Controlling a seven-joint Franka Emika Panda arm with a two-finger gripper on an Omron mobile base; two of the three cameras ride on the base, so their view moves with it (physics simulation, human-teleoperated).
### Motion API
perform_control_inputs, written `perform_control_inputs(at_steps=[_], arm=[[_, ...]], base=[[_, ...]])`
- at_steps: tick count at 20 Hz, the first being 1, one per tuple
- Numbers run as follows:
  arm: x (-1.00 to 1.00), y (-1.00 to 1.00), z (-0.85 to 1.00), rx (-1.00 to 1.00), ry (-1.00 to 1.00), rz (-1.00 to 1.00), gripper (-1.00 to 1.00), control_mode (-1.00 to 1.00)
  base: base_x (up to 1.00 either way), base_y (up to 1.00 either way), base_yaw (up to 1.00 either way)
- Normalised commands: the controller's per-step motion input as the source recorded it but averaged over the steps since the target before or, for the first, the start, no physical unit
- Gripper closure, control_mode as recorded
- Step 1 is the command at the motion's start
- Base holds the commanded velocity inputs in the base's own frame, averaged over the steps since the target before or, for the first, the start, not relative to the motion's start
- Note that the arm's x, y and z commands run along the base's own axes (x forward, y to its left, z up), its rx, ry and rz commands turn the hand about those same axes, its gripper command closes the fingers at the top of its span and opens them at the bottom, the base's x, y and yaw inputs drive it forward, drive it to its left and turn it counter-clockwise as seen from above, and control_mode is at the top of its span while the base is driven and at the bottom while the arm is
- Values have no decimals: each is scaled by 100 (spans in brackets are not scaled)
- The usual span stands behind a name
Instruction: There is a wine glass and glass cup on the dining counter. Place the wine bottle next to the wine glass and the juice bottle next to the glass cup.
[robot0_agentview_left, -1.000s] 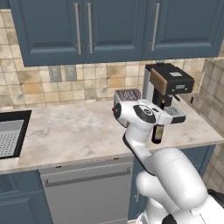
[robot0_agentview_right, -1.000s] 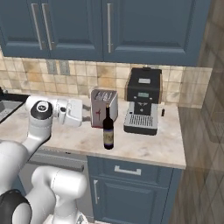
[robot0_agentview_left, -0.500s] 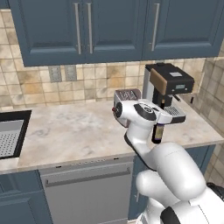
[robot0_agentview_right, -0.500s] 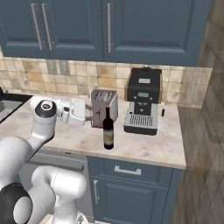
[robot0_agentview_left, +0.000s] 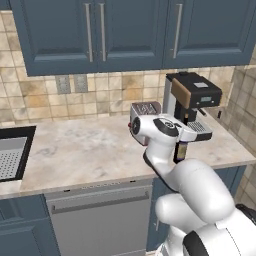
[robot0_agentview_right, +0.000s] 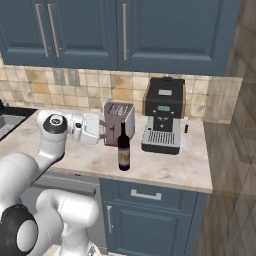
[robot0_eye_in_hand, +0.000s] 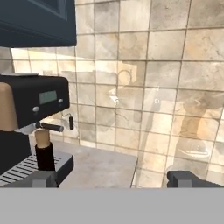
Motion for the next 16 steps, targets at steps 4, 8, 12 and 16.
perform_control_inputs(at_steps=[4,8,12,16], arm=[[1,-13,-2,0,0,0,-100,-100],[2,-13,-3,0,0,0,-100,-100],[5,-8,-6,0,0,0,-100,-100],[6,-2,-11,0,0,2,-100,-100]], base=[[0,0,0],[0,0,0],[0,0,0],[0,0,0]])
